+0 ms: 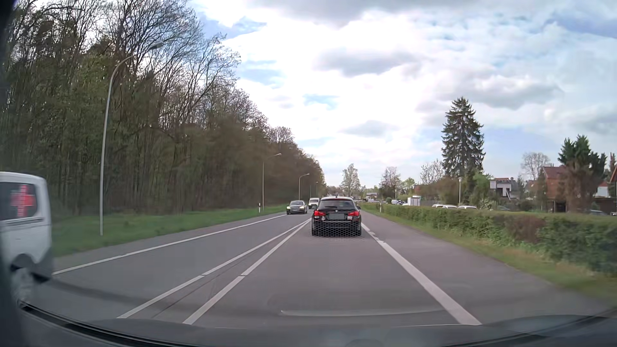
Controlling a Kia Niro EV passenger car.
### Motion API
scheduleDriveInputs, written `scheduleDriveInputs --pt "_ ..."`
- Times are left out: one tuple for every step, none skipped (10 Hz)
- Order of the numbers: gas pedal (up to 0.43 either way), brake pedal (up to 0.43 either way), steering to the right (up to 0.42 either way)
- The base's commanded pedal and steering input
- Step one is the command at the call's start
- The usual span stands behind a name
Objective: Follow the waypoints while adhering to traffic rules and regulations
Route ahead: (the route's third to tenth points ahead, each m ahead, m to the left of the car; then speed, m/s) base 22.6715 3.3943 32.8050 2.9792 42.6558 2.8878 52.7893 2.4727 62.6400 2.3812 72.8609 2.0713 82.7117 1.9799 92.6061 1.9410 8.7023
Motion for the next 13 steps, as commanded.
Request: scheduleDriveInputs --pt "0.008 0.0 -0.001" --pt "0.008 0.0 -0.001" --pt "0.02 0.0 -0.001" --pt "0.028 0.0 -0.001" --pt "0.028 0.0 -0.001" --pt "0.039 0.0 -0.001" --pt "0.039 0.0 -0.001" --pt "0.039 0.0 0.0" --pt "0.047 0.0 0.0" --pt "0.047 0.0 -0.001" --pt "0.059 0.0 0.0" --pt "0.067 0.0 0.001" --pt "0.079 0.0 0.001"
